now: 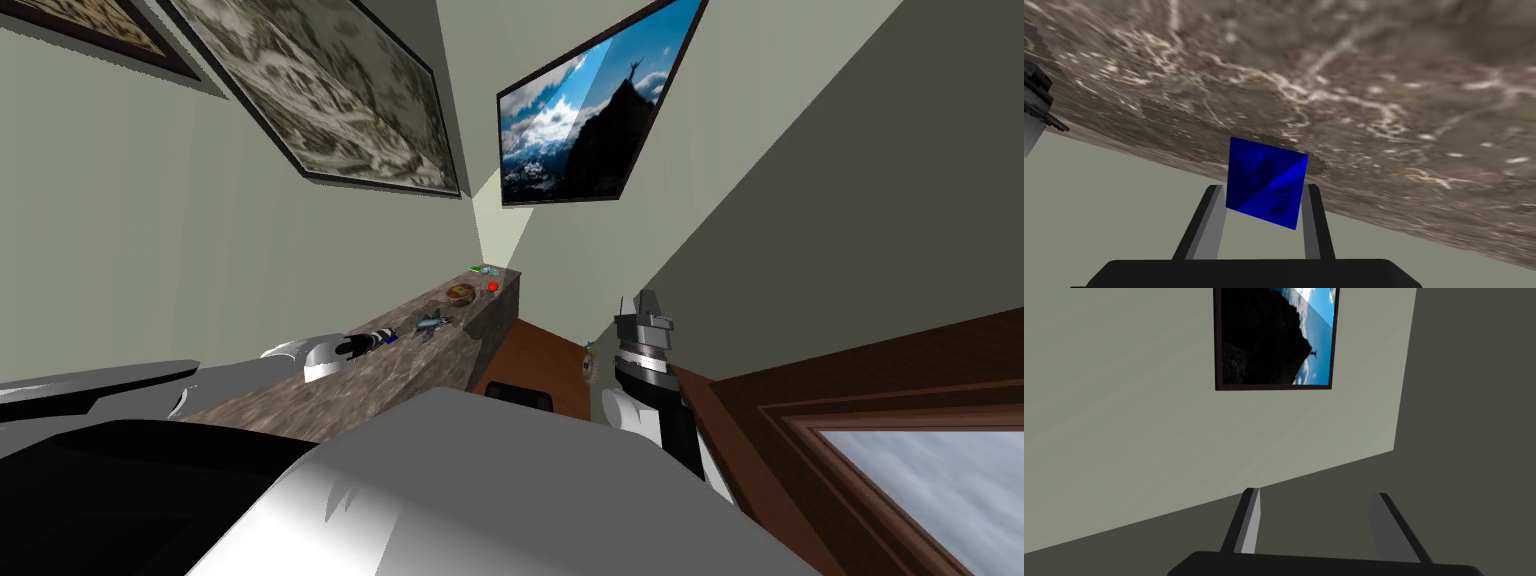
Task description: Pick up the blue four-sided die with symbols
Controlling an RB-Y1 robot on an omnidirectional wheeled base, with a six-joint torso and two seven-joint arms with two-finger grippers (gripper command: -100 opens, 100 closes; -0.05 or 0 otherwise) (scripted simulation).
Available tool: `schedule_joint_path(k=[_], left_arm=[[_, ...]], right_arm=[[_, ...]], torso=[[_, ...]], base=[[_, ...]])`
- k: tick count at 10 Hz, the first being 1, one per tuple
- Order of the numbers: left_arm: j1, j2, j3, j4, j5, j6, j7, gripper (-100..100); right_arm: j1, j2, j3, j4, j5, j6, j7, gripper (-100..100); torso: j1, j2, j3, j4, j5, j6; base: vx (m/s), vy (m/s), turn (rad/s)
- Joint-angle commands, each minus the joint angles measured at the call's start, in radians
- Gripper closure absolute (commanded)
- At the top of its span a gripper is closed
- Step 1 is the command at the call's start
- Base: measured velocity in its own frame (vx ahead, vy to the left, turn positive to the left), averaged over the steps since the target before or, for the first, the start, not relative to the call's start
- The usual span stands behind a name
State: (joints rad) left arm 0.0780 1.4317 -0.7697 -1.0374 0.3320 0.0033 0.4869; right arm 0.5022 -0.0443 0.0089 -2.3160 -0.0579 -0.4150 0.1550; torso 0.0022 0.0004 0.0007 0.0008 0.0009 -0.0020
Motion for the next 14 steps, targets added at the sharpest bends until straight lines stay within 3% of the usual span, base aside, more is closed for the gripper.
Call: schedule_joint_path(k=[1,3,4,5,14], left_arm=[[0.000,0.000,0.000,0.000,0.000,0.000,0.000,100],[0.000,0.000,0.000,0.000,0.000,0.000,0.000,100],[-0.001,0.000,0.000,0.000,0.000,-0.001,0.000,0],[0.010,-0.003,0.017,-0.018,-0.014,-0.006,-0.015,100],[0.079,0.054,0.116,-0.246,-0.107,-0.032,-0.116,100]], right_arm=[[0.000,0.000,0.000,0.000,0.000,0.000,0.000,0],[0.000,0.000,0.000,0.000,0.000,0.000,0.000,0],[0.000,0.000,0.000,0.000,0.000,0.000,0.000,0],[0.000,0.000,0.000,0.000,0.000,0.000,0.000,0],[0.001,0.000,0.000,0.000,0.000,0.000,0.000,0]], torso=[[0.000,0.000,0.000,0.000,0.000,0.000],[0.000,0.000,0.000,0.000,0.000,-0.001],[0.001,0.000,0.000,0.000,0.000,-0.001],[0.001,0.000,0.000,0.000,0.000,-0.001],[-0.001,-0.011,-0.006,-0.003,-0.001,-0.002]], base=[[0.000,0.000,0.000],[0.000,0.000,0.000],[0.000,0.000,0.000],[0.069,0.019,0.277],[0.160,-0.021,0.331]])
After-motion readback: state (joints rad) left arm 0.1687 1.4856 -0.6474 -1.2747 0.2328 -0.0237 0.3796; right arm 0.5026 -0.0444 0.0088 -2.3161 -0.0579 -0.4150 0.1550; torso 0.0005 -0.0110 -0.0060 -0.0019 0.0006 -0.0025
